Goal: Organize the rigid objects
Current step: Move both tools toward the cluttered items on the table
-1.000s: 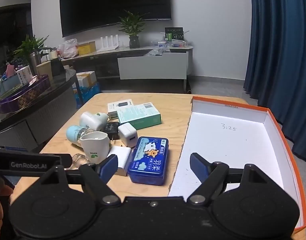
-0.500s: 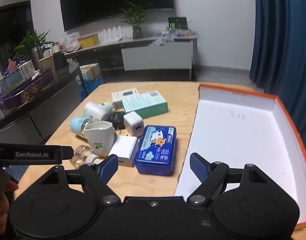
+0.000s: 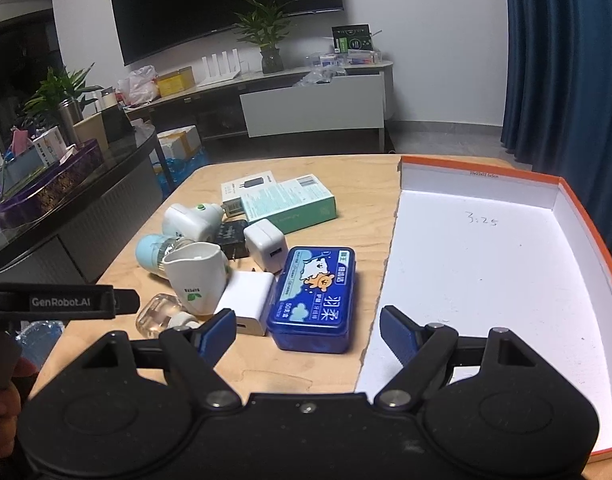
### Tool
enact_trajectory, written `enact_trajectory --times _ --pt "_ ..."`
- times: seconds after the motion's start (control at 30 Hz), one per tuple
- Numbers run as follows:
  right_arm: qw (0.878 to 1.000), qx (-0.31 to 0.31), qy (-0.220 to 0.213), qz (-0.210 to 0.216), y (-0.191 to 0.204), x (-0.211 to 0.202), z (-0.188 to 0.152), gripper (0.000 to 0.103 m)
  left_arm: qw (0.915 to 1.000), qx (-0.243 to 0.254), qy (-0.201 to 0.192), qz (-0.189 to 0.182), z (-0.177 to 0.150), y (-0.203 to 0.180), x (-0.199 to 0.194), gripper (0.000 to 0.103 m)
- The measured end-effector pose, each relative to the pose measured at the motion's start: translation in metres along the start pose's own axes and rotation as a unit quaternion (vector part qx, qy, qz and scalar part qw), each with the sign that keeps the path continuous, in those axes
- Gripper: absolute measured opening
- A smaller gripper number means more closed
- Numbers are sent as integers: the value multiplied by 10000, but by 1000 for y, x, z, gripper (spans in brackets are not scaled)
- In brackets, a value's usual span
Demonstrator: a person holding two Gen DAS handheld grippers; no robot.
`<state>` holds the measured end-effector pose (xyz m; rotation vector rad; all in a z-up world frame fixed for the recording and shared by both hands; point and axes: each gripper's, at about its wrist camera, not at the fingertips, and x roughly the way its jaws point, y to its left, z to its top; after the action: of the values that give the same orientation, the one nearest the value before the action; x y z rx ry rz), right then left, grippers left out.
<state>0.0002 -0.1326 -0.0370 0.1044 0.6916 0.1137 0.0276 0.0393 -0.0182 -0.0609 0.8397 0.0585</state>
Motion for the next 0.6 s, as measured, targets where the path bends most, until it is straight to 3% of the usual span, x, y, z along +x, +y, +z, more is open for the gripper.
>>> enact_trajectory --times 0.6 --pt "10000 -5 88 -6 9 10 10 93 9999 117 24 -91 21 16 19 103"
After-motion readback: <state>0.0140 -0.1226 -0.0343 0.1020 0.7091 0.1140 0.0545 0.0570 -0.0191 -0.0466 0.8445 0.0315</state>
